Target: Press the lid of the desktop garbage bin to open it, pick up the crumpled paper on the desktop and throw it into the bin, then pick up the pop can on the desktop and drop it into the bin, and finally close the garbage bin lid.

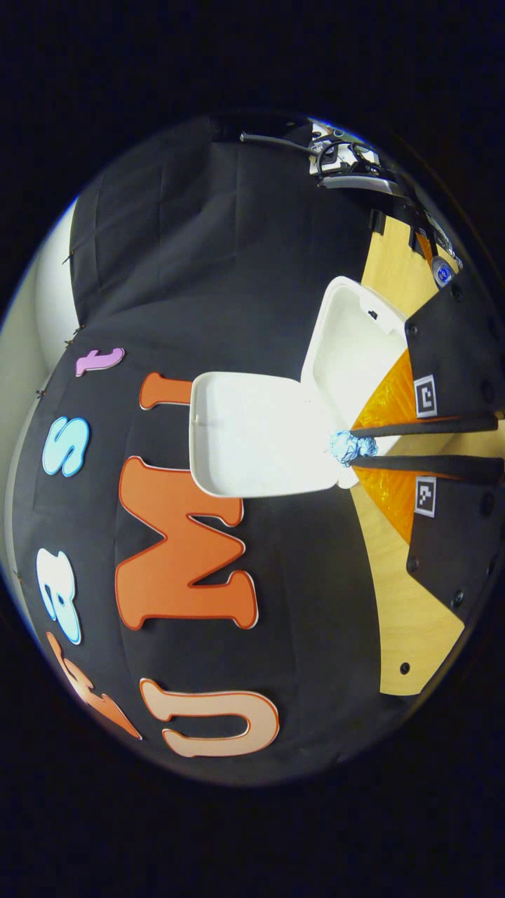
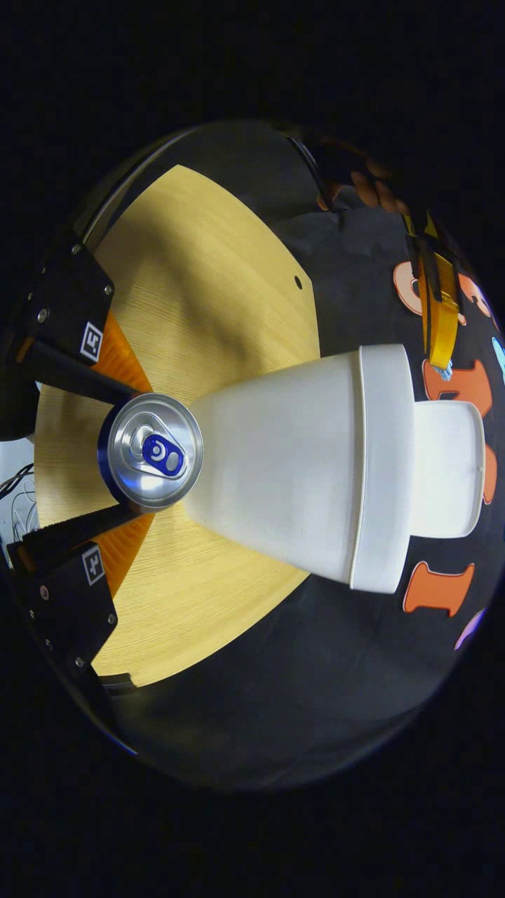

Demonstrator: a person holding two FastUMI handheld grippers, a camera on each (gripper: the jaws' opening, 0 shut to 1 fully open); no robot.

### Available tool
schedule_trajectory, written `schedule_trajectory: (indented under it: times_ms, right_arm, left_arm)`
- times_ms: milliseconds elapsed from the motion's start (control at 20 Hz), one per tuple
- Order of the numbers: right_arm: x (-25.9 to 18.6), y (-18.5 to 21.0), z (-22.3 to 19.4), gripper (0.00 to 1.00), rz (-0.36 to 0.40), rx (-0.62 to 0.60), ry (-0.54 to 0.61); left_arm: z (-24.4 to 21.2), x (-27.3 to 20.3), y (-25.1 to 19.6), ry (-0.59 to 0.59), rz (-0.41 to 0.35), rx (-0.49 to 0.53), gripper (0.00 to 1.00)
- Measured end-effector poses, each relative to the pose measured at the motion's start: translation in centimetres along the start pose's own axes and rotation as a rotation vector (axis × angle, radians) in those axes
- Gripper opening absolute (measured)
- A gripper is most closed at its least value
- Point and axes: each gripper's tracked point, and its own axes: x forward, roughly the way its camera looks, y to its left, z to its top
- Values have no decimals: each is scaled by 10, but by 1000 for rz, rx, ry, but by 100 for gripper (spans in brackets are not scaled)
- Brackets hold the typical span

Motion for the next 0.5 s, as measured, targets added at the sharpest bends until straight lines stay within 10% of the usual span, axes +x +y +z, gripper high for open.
schedule_trajectory:
  times_ms: [500]
  right_arm:
    - [-32,-4,40,80,-70,82,-57]
  left_arm:
    - [-19,13,-43,66,-106,-4,19]
